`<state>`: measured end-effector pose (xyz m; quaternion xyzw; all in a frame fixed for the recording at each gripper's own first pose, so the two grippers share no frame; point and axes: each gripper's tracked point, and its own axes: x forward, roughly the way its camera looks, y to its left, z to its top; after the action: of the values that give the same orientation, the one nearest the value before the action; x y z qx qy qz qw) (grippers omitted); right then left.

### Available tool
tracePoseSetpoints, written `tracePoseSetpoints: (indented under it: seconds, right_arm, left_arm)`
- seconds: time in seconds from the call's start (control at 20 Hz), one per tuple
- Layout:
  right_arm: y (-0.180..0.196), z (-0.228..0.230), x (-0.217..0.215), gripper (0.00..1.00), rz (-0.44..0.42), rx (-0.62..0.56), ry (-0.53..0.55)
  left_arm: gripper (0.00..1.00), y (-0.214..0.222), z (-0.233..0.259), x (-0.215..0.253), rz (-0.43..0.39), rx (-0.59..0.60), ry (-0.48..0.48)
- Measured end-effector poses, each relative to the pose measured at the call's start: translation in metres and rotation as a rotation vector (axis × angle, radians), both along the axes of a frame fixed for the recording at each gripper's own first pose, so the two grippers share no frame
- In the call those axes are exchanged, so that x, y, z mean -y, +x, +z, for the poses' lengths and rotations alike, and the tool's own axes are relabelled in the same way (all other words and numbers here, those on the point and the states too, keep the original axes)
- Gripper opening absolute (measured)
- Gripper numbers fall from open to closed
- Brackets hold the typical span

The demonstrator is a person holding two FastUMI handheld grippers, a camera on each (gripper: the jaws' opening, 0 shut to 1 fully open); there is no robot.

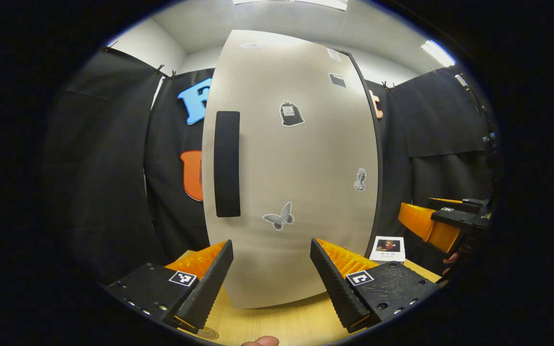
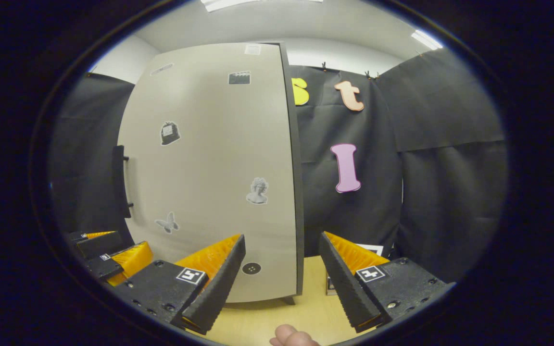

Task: Open the cabinet door with the right hand, grasp the bottle in the cabinet with the left hand and place it on the coaster, then close the cabinet door with the right hand.

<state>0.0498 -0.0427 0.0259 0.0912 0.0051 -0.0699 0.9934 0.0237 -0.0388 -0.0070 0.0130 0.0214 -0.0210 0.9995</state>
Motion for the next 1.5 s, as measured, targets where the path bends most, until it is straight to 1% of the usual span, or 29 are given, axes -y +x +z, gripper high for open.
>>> tracePoseSetpoints:
  seconds: [0.05, 0.15, 0.2, 0.25, 0.4, 0.45, 0.5, 0.55, 0.65, 0.7, 0.75, 0.8, 0.85, 0.9, 0.95, 1.0, 1.3, 1.35, 1.4, 1.45, 1.5]
  right_arm:
    - [-0.001, -0.001, -0.002, 0.94, 0.001, -0.001, -0.001]
    - [-0.002, -0.004, -0.005, 0.94, 0.004, -0.007, 0.006]
    - [-0.001, -0.006, -0.008, 0.99, 0.01, -0.014, 0.006]
    - [-0.002, -0.009, -0.01, 0.94, 0.014, -0.024, 0.006]
    - [-0.003, -0.014, -0.013, 0.94, 0.02, -0.043, 0.007]
    - [-0.003, -0.014, -0.014, 0.99, 0.021, -0.045, 0.011]
    - [-0.002, -0.014, -0.015, 0.99, 0.021, -0.044, 0.013]
    - [-0.002, -0.014, -0.015, 0.94, 0.02, -0.042, 0.013]
    - [-0.001, -0.013, -0.016, 0.94, 0.019, -0.036, 0.012]
    - [-0.001, -0.014, -0.017, 0.99, 0.021, -0.039, 0.011]
    - [-0.001, -0.016, -0.017, 0.94, 0.022, -0.042, 0.009]
    - [-0.001, -0.016, -0.018, 0.94, 0.023, -0.045, 0.007]
    - [-0.001, -0.017, -0.018, 0.99, 0.023, -0.045, 0.006]
    - [-0.001, -0.017, -0.017, 0.94, 0.023, -0.046, 0.007]
    - [-0.001, -0.017, -0.018, 0.99, 0.023, -0.047, 0.01]
    - [-0.001, -0.017, -0.018, 0.94, 0.024, -0.049, 0.011]
    - [-0.002, -0.02, -0.015, 0.94, 0.019, -0.057, 0.016]
    - [-0.002, -0.02, -0.015, 0.99, 0.018, -0.055, 0.017]
    - [-0.002, -0.019, -0.014, 0.99, 0.018, -0.055, 0.017]
    - [0.0, -0.019, -0.014, 0.94, 0.017, -0.056, 0.017]
    - [0.0, -0.019, -0.013, 0.99, 0.016, -0.056, 0.019]
  left_arm:
    - [0.98, 0.001, 0.001, 0.001, -0.004, 0.006, -0.002]
    - [0.97, 0.001, 0.0, 0.0, -0.003, 0.003, -0.005]
    - [0.97, 0.001, -0.001, 0.001, -0.005, 0.0, -0.011]
    - [0.97, 0.001, -0.002, 0.001, -0.004, -0.005, -0.012]
    - [0.97, -0.002, -0.004, -0.005, 0.0, -0.012, -0.013]
    - [0.97, -0.002, -0.004, -0.008, 0.003, -0.011, -0.017]
    - [0.97, -0.002, -0.005, -0.01, 0.006, -0.012, -0.019]
    - [0.97, -0.002, -0.005, -0.012, 0.007, -0.013, -0.022]
    - [0.97, -0.002, -0.006, -0.014, 0.01, -0.019, -0.025]
    - [0.97, -0.002, -0.008, -0.013, 0.009, -0.023, -0.024]
    - [0.97, -0.002, -0.009, -0.014, 0.009, -0.024, -0.023]
    - [0.97, -0.002, -0.009, -0.015, 0.01, -0.025, -0.024]
    - [0.97, -0.002, -0.01, -0.015, 0.011, -0.028, -0.024]
    - [0.97, -0.002, -0.011, -0.016, 0.013, -0.031, -0.027]
    - [0.97, -0.002, -0.011, -0.017, 0.016, -0.032, -0.028]
    - [0.97, -0.002, -0.01, -0.017, 0.017, -0.03, -0.03]
    - [0.97, -0.001, -0.009, -0.019, 0.019, -0.027, -0.03]
    - [0.97, 0.0, -0.01, -0.019, 0.018, -0.028, -0.031]
    - [0.97, 0.0, -0.01, -0.019, 0.017, -0.028, -0.034]
    - [0.97, 0.0, -0.01, -0.018, 0.018, -0.029, -0.034]
    - [0.97, -0.001, -0.011, -0.019, 0.017, -0.031, -0.032]
